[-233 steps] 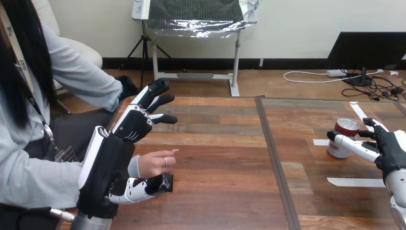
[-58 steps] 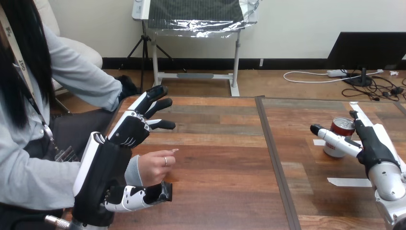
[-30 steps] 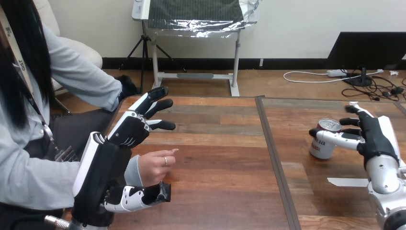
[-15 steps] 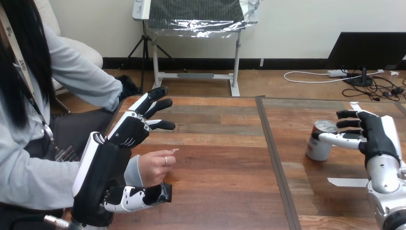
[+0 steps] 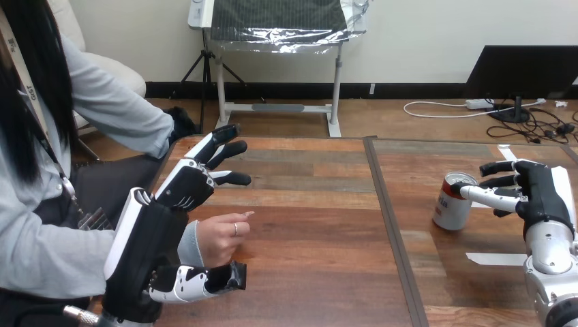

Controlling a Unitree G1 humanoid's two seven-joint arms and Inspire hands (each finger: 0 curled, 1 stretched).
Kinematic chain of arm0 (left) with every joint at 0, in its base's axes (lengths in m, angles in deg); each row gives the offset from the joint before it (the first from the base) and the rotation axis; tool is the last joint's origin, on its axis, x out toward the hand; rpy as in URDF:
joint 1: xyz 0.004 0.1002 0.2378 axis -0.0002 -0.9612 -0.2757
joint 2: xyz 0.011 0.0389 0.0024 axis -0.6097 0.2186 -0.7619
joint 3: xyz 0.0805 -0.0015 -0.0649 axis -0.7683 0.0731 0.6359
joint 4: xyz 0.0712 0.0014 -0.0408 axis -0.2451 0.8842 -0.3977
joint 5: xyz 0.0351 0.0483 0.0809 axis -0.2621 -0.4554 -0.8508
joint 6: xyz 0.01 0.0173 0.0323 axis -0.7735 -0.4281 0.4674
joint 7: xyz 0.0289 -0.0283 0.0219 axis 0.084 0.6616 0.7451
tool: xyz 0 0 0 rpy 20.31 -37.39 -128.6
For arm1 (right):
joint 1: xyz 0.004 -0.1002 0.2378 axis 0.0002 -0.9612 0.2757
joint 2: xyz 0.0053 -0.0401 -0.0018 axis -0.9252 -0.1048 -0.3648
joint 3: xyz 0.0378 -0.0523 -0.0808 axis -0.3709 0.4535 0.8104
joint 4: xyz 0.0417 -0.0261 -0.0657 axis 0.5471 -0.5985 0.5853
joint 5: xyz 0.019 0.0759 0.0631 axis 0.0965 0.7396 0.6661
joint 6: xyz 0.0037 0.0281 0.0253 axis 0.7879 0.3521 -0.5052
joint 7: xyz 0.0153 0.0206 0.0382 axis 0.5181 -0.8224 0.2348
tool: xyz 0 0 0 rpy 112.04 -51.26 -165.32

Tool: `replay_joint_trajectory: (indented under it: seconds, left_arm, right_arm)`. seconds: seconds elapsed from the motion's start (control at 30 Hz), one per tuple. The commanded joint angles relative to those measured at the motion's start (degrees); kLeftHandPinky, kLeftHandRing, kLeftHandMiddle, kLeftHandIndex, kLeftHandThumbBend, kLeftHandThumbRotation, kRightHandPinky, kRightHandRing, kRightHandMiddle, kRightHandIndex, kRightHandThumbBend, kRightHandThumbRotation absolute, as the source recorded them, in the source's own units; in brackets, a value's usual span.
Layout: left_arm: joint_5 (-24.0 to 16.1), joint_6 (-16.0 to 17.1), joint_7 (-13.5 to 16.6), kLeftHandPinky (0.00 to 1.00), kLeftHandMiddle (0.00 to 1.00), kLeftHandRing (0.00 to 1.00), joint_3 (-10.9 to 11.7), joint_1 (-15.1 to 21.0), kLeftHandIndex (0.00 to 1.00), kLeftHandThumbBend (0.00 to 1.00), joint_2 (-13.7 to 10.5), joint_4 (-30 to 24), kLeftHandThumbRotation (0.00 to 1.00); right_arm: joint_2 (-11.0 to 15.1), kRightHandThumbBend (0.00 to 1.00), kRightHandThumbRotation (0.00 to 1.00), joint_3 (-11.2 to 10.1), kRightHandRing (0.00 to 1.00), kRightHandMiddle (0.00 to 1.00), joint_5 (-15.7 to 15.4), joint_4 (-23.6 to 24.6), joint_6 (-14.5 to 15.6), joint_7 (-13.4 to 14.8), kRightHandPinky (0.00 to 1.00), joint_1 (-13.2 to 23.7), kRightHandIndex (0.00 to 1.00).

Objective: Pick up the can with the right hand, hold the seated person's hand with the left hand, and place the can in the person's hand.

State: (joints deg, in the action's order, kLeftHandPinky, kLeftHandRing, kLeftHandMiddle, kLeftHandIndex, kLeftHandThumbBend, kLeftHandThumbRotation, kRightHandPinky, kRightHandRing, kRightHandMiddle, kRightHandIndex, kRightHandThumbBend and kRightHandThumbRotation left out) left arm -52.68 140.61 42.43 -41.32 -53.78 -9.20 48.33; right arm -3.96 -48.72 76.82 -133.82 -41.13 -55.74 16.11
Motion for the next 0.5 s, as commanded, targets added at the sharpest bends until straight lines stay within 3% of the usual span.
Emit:
replay_joint_trajectory:
  seconds: [0.0, 0.47]
  left_arm:
    - [0.56, -0.18, 0.13, 0.7, 0.92, 0.87, 0.33, 2.32, 0.89, 1.0, -0.73, -2.24, 0.63]
    - [1.02, -0.49, -0.43, 0.69, 0.92, 0.87, 0.03, 2.89, 0.88, 1.0, -0.9, -2.1, 0.63]
  right_arm:
    - [-0.92, 0.82, 0.0, -0.62, 0.39, 0.47, 0.59, 0.48, -0.38, 0.79, 0.33, 5.17, 0.52]
    - [-0.92, 0.88, 0.0, -0.92, 0.39, 0.47, 0.9, 0.71, -0.4, 0.62, 0.33, 5.6, 0.53]
